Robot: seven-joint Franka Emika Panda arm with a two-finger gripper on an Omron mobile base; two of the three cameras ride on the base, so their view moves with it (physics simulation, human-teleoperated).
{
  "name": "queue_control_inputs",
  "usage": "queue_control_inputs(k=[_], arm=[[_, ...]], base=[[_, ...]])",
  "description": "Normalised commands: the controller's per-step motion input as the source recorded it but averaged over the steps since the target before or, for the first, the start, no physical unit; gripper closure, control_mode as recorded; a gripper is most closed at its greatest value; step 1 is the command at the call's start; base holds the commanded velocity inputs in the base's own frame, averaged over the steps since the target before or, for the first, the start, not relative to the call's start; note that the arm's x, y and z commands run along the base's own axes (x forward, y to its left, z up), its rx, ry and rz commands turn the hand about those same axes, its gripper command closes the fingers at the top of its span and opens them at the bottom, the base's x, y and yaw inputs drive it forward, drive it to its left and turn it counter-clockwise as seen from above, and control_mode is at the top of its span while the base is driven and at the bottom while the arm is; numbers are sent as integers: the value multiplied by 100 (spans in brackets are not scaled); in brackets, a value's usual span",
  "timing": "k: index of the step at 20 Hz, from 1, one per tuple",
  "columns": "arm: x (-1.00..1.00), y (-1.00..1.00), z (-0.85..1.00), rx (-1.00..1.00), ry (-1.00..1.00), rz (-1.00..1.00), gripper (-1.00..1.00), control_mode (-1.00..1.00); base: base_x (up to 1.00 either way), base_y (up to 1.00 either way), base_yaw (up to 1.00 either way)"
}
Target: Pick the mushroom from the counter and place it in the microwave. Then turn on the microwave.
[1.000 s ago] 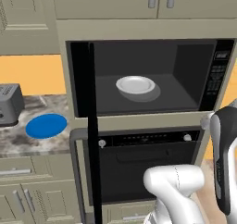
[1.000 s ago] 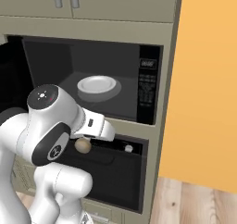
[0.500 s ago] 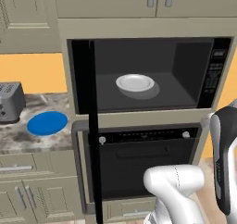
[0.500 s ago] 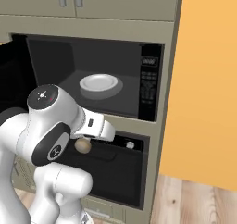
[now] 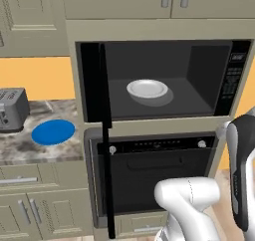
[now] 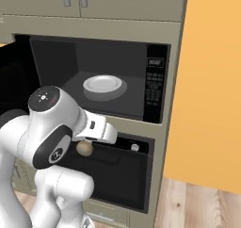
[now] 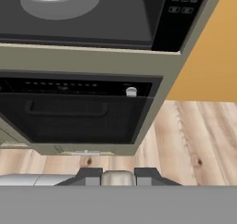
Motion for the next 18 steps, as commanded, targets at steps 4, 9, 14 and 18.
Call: queue_control_inputs(k=[4, 9, 14, 18], arm=[[0, 0, 0, 0, 0, 0, 100, 100], [0, 0, 0, 0, 0, 0, 100, 100], [0, 0, 0, 0, 0, 0, 100, 100], [0, 0, 0, 0, 0, 0, 100, 100]], base=[[-3, 38, 0], [-5, 32, 0], [-4, 3, 0], [-6, 0, 0]])
